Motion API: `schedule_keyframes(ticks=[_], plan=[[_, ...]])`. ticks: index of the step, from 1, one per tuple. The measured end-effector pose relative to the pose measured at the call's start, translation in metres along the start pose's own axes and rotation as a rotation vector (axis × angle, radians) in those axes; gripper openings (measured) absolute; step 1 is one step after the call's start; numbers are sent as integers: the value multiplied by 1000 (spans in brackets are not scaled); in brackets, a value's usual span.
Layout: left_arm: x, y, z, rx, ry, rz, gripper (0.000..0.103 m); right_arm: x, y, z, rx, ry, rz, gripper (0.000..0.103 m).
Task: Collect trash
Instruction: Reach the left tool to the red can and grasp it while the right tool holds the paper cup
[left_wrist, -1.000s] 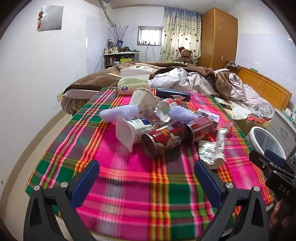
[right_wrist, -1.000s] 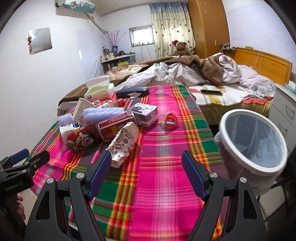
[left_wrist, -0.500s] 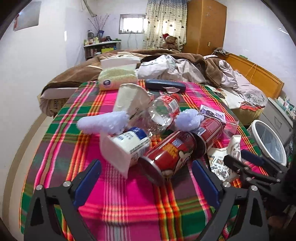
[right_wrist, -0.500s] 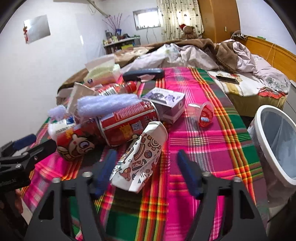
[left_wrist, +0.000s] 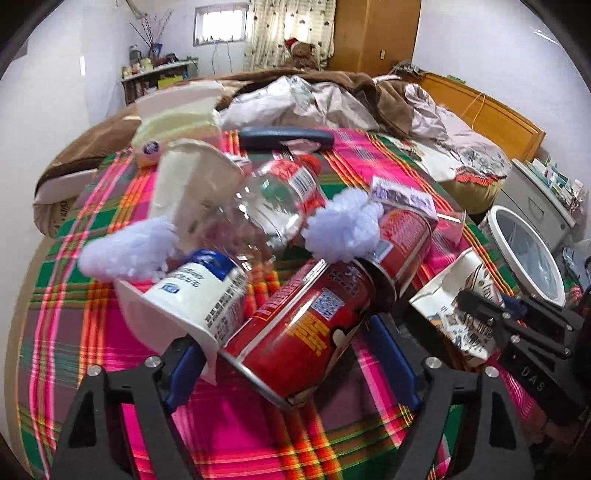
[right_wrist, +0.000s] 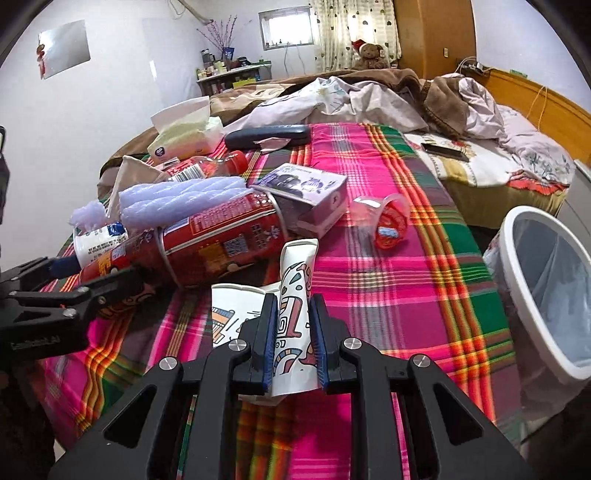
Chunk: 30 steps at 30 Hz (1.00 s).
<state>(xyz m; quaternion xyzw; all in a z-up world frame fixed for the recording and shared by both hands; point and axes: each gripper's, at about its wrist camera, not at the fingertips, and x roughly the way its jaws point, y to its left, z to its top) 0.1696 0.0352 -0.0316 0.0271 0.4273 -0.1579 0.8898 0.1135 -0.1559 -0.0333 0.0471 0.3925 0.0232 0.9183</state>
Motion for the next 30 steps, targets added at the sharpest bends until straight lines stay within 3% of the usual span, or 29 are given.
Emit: schedule_keyframes(ticks=[8, 15, 24, 30], plan=[[8, -15, 1, 37, 45, -34, 81, 0, -14, 3, 29, -4, -10, 18], [15, -27, 3, 61, 64, 17, 81, -1, -24, 4, 42, -7, -3, 18], [-1, -34, -3, 2, 44, 1, 62, -12, -36, 3, 40, -38, 17, 18], [-11, -41, -15, -25, 40, -7, 60, -18, -46, 0, 55, -49, 29, 18]])
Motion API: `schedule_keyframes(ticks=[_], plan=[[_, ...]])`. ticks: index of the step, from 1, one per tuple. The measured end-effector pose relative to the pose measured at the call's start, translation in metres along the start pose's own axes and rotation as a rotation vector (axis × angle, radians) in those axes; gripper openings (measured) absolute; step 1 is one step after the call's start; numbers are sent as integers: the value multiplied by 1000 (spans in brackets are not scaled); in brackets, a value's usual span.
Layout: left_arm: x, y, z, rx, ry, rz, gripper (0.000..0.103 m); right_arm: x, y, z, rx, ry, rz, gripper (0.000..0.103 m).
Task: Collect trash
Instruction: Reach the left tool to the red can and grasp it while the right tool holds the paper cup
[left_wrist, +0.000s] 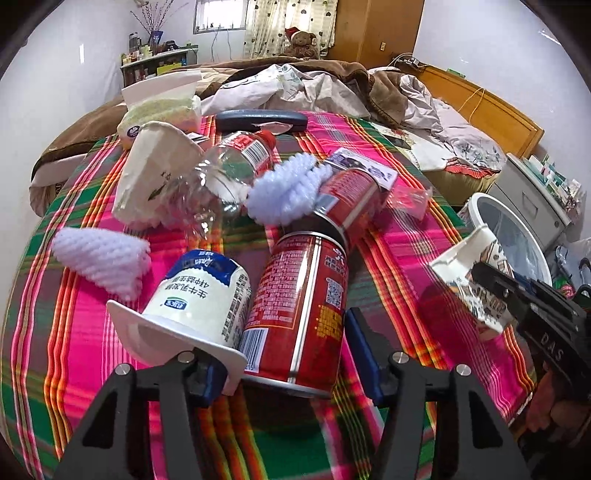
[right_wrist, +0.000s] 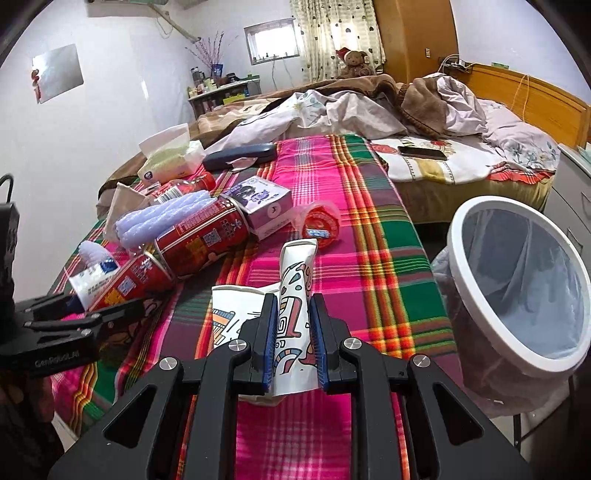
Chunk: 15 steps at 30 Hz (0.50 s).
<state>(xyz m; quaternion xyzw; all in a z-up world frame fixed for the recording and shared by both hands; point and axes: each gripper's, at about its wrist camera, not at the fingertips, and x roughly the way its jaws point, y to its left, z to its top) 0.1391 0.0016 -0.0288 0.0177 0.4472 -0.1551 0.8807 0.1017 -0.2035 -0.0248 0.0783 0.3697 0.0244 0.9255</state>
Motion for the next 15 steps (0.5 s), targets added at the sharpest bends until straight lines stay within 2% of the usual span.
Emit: schedule_keyframes(ticks=[6, 10, 15], plan=[[8, -2, 8, -19, -1, -13, 61, -6, -5, 0, 6, -15, 5, 18], [21, -11, 12, 11, 21, 22, 70, -9, -9, 1, 11, -21, 4, 18], [27, -20, 12, 13, 39, 18, 70, -12, -17, 1, 24, -29, -3, 18]])
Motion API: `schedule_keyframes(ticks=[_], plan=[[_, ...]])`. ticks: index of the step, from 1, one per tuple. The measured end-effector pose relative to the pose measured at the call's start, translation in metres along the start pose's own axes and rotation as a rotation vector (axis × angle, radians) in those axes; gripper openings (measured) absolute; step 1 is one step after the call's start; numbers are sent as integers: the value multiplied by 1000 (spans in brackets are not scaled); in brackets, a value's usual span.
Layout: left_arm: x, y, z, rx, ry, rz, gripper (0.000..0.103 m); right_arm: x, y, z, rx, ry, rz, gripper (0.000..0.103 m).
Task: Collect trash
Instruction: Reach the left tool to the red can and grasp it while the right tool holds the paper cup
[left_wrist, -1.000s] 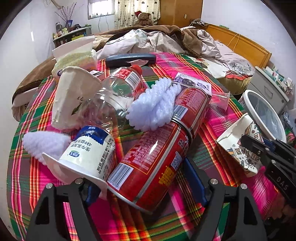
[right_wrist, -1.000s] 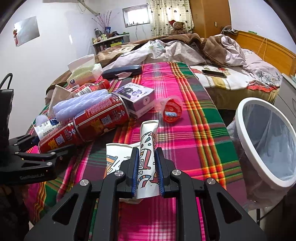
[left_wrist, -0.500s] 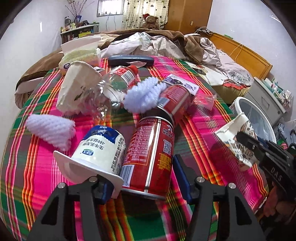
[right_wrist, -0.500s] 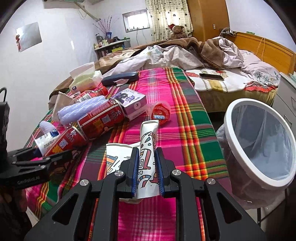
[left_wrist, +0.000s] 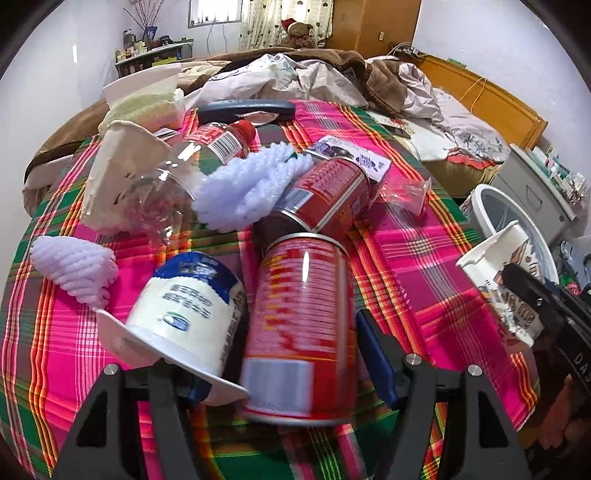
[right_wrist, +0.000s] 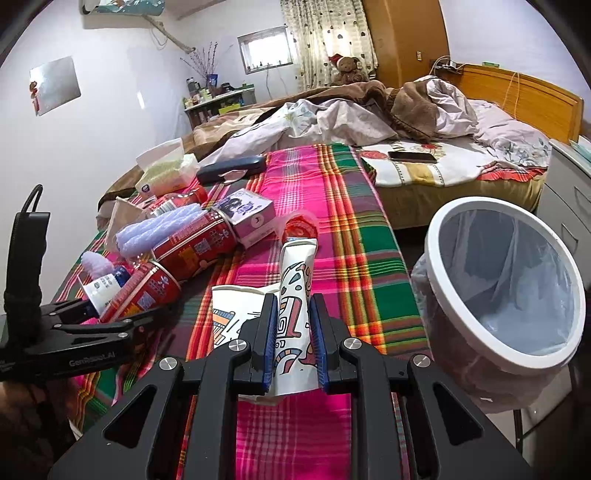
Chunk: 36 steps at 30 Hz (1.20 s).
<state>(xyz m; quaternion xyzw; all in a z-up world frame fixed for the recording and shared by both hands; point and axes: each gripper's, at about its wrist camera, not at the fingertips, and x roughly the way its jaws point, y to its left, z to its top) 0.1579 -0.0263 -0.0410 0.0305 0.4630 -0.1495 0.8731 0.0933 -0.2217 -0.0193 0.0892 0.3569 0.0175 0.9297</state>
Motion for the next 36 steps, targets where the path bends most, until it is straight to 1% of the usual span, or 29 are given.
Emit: schedule_keyframes(ticks=[2, 3, 4, 5, 9, 10, 12, 16, 21, 24, 26, 27, 28, 31, 36], plan=[[-2, -3, -2, 0, -2, 17, 65, -1, -2, 0, 3, -1, 1, 18], [-5, -6, -4, 14, -10, 20, 61, 0, -3, 0, 4, -2, 0, 18], [-7, -9, -6, 26, -18, 24, 59, -1, -5, 0, 6, -2, 0, 18], [-10, -11, -8, 27, -23, 23, 59, -1, -5, 0, 8, -3, 1, 18], [-21, -9, -19, -8, -47, -33, 58, -3, -10, -2, 18, -8, 4, 18], [-26, -8, -24, -14, -53, -61, 57, -4, -11, -2, 21, -9, 5, 18], [-33, -7, -32, -32, -71, -92, 57, -4, -14, -4, 27, -9, 9, 18], [-41, -6, -48, -37, -71, -132, 57, -2, -17, -6, 38, -1, 13, 19], [-46, -8, -56, -48, -83, -129, 57, 1, -17, -8, 37, 9, 27, 18], [-50, -6, -60, -61, -94, -110, 59, 0, -19, -9, 36, 6, 38, 19], [-57, -5, -62, -60, -112, -79, 68, 0, -21, -8, 37, 3, 39, 19], [-61, -3, -63, -62, -128, -61, 75, 0, -22, -8, 40, 2, 41, 19], [-64, -2, -65, -67, -139, -47, 77, 0, -23, -8, 42, 4, 42, 19], [-71, 5, -67, -98, -147, 6, 77, 2, -22, -8, 35, 9, 49, 19], [-90, 0, -72, -84, -196, 44, 77, 0, -21, -7, 30, 4, 56, 19]])
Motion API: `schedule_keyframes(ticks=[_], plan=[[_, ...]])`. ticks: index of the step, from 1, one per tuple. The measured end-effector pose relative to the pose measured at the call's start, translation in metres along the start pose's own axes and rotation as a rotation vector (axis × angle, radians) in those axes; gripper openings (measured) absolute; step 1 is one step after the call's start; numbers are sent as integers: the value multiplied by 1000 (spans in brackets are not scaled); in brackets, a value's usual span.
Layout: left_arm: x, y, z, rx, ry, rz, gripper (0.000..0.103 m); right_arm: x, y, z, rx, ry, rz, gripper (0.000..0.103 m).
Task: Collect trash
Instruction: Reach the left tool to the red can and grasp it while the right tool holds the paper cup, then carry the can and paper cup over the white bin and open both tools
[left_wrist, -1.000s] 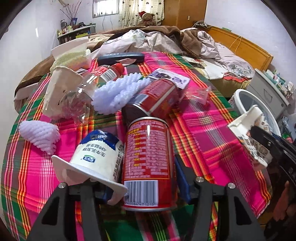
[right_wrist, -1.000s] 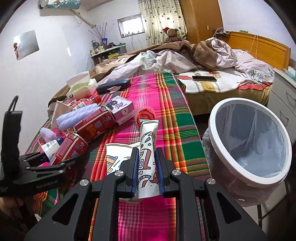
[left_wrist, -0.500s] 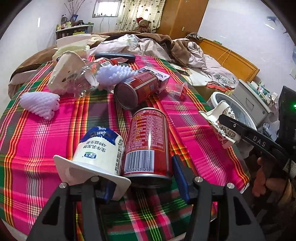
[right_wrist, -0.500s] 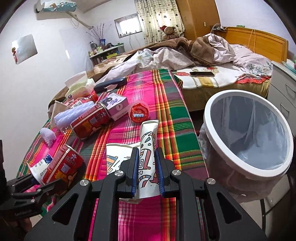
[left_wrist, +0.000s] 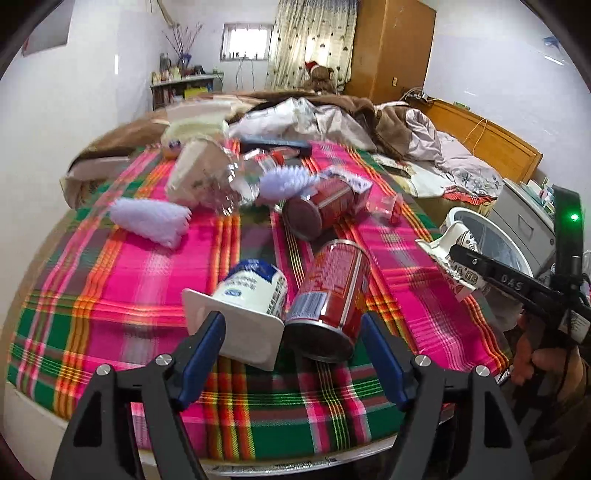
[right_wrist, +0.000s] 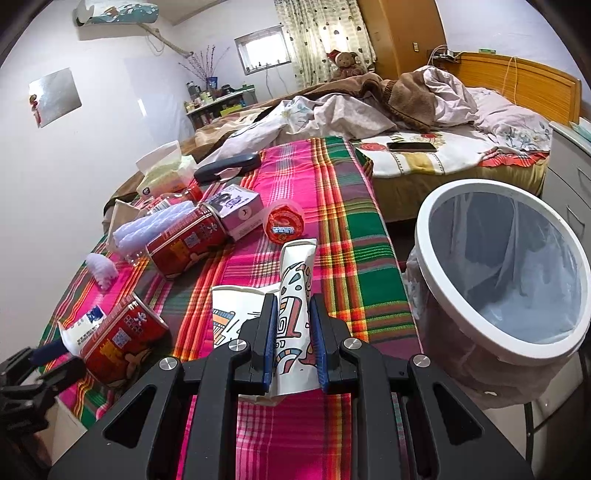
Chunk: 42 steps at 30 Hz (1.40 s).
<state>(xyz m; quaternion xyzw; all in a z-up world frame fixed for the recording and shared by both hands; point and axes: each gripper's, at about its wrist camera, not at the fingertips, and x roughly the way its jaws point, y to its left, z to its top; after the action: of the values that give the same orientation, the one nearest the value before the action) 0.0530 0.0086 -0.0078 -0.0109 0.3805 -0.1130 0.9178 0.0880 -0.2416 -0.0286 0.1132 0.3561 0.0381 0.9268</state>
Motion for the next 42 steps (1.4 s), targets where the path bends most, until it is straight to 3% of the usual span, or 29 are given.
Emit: schedule_keyframes(ticks=[3, 8, 13, 23, 25, 28, 31, 35, 37, 42], plan=[[-9, -4, 8, 13, -40, -29, 77, -1, -2, 0, 3, -1, 0, 19], [22, -23, 21, 66, 13, -126, 77, 0, -3, 1, 1, 5, -6, 19], [47, -34, 25, 121, 58, -82, 77, -6, -6, 4, -4, -7, -22, 19], [57, -62, 21, 202, 114, -105, 76, -7, -9, 5, 3, -14, -25, 19], [60, -63, 17, 201, 140, -143, 76, -7, -11, 6, 8, -15, -28, 19], [69, -57, 19, 180, 160, -98, 73, -6, -13, 6, 12, -13, -31, 19], [70, -53, 23, 150, 156, -152, 73, -5, -14, 5, 13, -9, -31, 19], [76, -65, 24, 187, 169, -148, 73, -5, -15, 6, 15, -7, -31, 19], [80, -68, 21, 186, 186, -152, 61, -6, -16, 5, 14, -9, -32, 19], [80, -70, 17, 171, 204, -139, 56, -7, -20, 4, 13, -8, -41, 19]])
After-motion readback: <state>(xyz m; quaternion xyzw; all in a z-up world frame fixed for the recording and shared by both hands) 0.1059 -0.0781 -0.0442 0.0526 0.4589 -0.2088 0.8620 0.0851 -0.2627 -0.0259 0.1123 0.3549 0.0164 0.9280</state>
